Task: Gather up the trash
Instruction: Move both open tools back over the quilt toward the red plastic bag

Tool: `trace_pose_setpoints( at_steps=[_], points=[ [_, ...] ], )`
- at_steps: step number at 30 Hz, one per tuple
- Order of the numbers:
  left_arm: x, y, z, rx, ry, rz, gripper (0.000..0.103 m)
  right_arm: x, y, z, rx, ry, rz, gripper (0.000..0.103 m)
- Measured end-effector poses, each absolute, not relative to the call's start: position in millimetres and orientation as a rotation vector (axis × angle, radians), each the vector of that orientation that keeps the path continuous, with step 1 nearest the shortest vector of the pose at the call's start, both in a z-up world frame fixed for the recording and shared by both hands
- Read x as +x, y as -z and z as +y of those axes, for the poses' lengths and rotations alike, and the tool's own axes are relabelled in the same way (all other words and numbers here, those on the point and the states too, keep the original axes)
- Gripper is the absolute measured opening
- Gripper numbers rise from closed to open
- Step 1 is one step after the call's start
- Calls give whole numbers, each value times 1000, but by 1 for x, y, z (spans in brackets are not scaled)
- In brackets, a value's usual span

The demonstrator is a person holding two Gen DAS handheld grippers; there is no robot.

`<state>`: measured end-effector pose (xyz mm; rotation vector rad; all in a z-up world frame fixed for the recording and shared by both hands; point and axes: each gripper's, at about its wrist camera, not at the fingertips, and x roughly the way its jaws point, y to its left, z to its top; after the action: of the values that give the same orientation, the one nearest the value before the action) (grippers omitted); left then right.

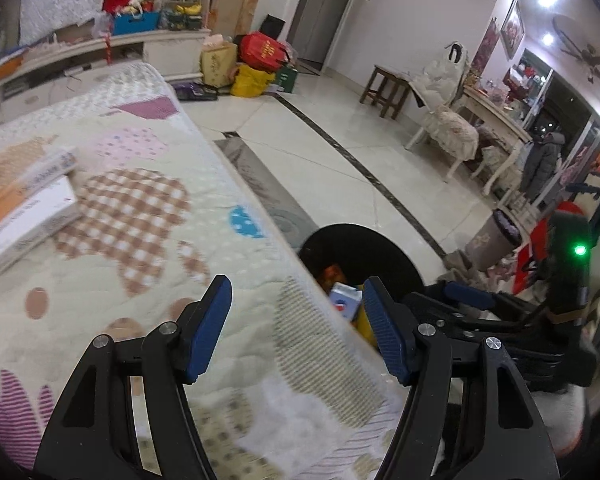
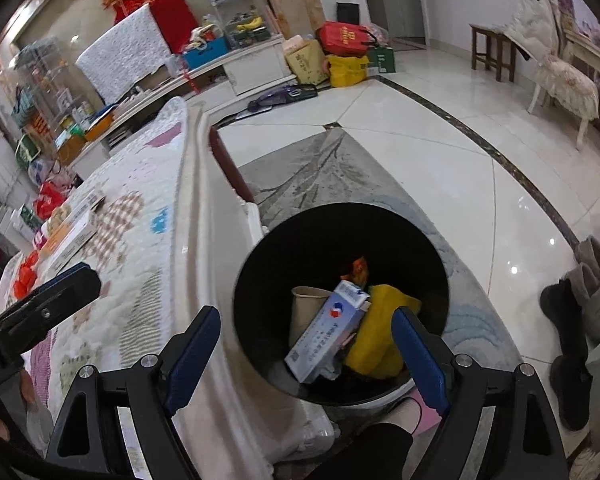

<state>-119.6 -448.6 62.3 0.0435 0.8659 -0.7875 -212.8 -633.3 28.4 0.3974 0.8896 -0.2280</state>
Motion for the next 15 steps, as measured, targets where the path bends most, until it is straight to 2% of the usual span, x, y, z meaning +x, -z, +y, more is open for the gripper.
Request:
trace_pose_setpoints(
  at_steps=[15],
  points=[
    [-105, -61, -373, 29, 624, 824, 67, -187, -52, -561, 335, 109, 850, 86]
  ],
)
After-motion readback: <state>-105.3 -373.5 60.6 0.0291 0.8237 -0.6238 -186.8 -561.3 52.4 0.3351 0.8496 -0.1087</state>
